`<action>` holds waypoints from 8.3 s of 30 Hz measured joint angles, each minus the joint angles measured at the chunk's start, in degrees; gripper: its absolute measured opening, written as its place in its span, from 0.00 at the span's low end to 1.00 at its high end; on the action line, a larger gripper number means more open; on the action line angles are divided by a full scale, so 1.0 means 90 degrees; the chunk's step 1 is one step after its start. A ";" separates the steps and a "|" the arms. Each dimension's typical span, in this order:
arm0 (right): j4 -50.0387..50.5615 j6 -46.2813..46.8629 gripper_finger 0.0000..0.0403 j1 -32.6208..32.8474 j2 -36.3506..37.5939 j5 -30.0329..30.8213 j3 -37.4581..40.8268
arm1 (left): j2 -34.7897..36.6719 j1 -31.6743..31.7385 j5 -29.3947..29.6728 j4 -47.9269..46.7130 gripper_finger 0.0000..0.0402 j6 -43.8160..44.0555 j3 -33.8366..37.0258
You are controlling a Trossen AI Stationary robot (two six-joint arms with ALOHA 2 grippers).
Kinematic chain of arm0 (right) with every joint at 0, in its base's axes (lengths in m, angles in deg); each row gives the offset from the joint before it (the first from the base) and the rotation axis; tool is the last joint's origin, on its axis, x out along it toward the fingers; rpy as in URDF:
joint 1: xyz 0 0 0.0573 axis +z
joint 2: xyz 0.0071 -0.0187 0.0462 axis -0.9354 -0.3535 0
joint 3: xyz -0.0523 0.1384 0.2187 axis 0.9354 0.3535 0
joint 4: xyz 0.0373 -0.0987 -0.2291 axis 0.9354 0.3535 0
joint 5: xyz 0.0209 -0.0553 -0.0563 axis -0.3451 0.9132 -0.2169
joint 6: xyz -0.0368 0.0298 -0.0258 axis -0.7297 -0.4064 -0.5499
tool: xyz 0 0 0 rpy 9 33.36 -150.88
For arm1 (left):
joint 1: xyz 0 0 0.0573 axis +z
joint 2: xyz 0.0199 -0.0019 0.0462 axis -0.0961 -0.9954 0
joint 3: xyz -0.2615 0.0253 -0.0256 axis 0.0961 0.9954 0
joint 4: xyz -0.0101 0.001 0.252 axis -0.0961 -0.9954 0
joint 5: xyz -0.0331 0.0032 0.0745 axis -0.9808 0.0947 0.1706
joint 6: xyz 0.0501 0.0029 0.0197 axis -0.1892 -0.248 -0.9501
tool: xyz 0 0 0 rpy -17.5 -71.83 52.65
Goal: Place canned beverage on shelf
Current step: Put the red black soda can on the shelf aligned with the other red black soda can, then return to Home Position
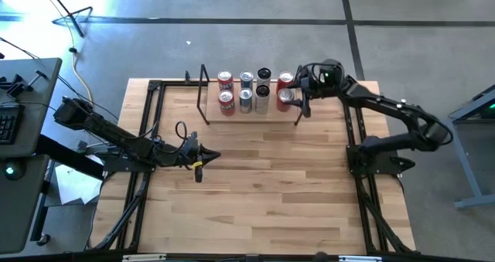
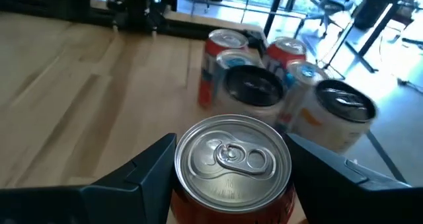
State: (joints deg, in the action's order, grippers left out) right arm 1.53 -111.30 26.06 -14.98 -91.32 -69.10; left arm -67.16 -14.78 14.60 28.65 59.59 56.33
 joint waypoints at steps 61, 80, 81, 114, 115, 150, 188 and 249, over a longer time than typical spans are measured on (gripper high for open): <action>0.0760 0.0759 0.65 -0.0133 -0.1108 0.1316 -0.0988 | 0.0001 -0.0001 -0.0002 0.0005 0.01 0.0068 -0.0005; 0.1689 0.0896 0.05 0.0310 -0.1128 0.2310 -0.1639 | 0.0001 0.0001 -0.0122 0.0007 0.01 0.0068 -0.0005; 0.1718 0.0897 0.03 0.0310 -0.1128 0.2341 -0.1639 | 0.0001 0.0001 -0.0122 0.0007 0.01 0.0068 -0.0005; 0.2407 0.0765 0.00 0.0558 -0.1346 0.2911 -0.1661 | 0.0001 -0.0002 -0.0156 0.0053 0.01 0.0073 -0.0005; 0.2423 0.0760 0.00 0.0558 -0.1346 0.2913 -0.1661 | 0.0001 -0.0002 -0.0158 0.0054 0.01 0.0073 -0.0005; 0.2519 0.0649 0.00 0.0555 -0.1123 0.2995 -0.1630 | 0.0001 0.0000 -0.0100 0.0049 0.01 0.0044 -0.0005; 0.1213 0.0691 0.00 0.1987 0.2432 0.2460 0.0615 | 0.1018 0.0773 -0.0991 -0.0163 0.01 -0.1935 -0.0012; 0.0791 0.1822 0.00 0.3552 0.7875 0.4247 0.4404 | 0.6824 0.1695 -0.1757 -0.2975 0.01 -0.3214 0.1746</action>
State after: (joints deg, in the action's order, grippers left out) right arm 8.66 -94.90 58.03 55.89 -53.10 -29.47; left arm -5.75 0.48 -1.21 1.88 30.66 72.05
